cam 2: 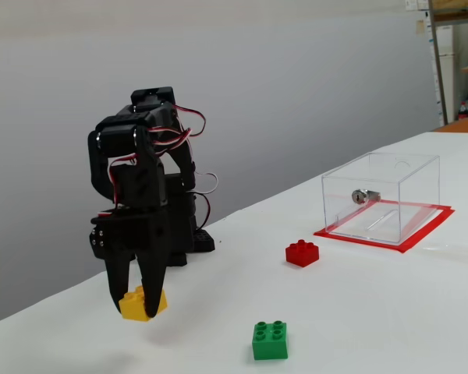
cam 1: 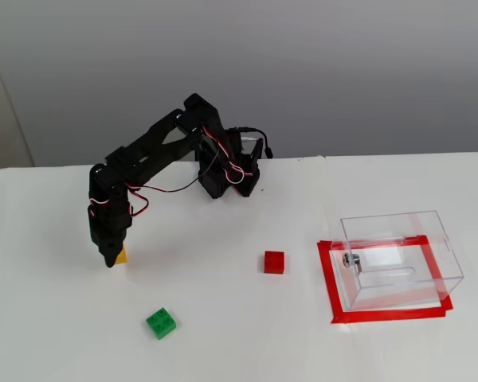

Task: Pick the yellow lego brick and place it into the transparent box

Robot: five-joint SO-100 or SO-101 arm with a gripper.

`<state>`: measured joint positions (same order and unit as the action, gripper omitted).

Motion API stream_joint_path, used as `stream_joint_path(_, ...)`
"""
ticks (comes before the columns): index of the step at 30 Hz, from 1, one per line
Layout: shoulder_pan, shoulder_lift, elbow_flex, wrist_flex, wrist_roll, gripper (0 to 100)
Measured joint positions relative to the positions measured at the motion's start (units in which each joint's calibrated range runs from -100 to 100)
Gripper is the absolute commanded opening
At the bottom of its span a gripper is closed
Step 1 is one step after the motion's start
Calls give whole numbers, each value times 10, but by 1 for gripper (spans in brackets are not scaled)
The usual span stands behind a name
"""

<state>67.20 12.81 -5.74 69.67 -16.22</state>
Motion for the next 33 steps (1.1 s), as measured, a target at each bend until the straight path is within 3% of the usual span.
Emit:
stream_joint_path(20,-112,-227,26,63,0,6)
stream_joint_path(33,-266,-361,26,64,-4,6)
